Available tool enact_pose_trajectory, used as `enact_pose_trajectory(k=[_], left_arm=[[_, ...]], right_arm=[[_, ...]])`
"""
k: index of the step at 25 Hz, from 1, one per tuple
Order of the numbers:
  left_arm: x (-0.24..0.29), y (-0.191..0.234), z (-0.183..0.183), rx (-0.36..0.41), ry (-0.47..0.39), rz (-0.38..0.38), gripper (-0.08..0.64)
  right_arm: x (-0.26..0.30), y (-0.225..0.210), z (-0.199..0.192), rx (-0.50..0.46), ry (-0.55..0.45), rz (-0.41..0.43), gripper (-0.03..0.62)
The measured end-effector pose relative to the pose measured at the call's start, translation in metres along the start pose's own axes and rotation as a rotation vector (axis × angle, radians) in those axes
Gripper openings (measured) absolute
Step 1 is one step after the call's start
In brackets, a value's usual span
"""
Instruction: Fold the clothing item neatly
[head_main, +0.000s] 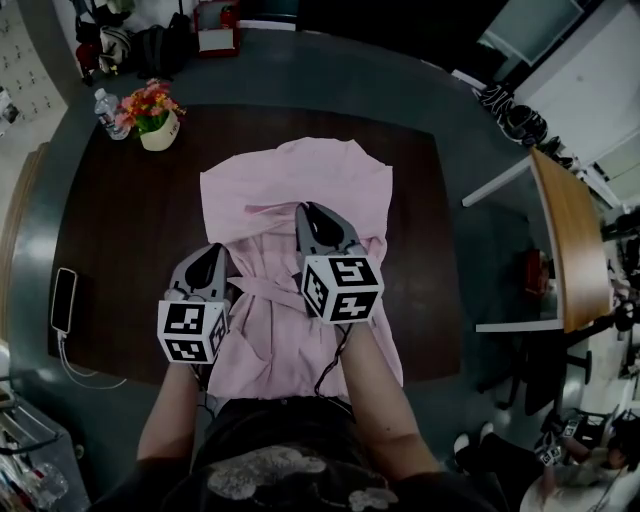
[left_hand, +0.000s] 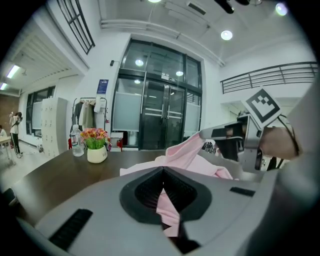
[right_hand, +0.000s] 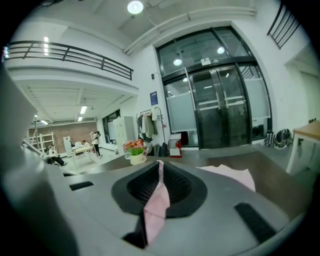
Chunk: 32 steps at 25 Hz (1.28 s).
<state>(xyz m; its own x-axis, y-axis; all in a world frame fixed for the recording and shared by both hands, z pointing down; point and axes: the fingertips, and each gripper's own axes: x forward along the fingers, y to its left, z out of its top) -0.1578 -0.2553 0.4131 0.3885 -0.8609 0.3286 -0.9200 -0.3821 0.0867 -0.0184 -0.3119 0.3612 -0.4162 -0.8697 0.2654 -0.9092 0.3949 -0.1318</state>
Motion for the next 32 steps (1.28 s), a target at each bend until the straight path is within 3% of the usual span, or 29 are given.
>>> enact_pose_trajectory(k=[7,10,14,17,20,22,24,27,29,32], left_arm=[[0.036,-0.043,0.017,0.033,-0.003,-0.057,0.009],[0.05,-0.065,0.017,0.036,0.003,-0.07,0.009],[0.067,-0.09,0.007,0.036,0.035,-0.07,0.009],[0.076,-0.102,-0.001,0.027,0.056,-0.056,0.009],[0.082,-0.11,-0.004,0.032,0.069,-0.046,0.009],[0.084,-0.113,-0.005,0.028,0.074,-0.043,0.009],[0.084,-0.117,-0.006,0.025,0.078,-0.041,0.009],[0.086,-0.121,-0.005,0.028,0.08,-0.038,0.009],[0.089,-0.124,-0.006,0.02,0.08,-0.037,0.009],[0.092,-0.127,-0.007,0.015,0.084,-0.033,0.009]], right_arm=[[-0.045,-0.127,0.02,0.07,-0.059,-0.185,0.018],[-0.059,-0.173,-0.009,0.124,-0.015,-0.228,0.018],[-0.066,-0.211,-0.079,0.21,0.094,-0.256,0.018],[-0.072,-0.223,-0.121,0.191,0.181,-0.276,0.019],[-0.082,-0.236,-0.129,0.183,0.182,-0.328,0.065],[-0.091,-0.243,-0.119,0.114,0.153,-0.369,0.086],[-0.09,-0.234,-0.101,-0.027,0.121,-0.332,0.086],[-0.066,-0.186,-0.087,-0.271,0.122,-0.114,0.103],[-0.047,-0.153,-0.098,-0.415,0.183,0.033,0.135],[-0.025,-0.129,-0.131,-0.583,0.303,0.139,0.183]])
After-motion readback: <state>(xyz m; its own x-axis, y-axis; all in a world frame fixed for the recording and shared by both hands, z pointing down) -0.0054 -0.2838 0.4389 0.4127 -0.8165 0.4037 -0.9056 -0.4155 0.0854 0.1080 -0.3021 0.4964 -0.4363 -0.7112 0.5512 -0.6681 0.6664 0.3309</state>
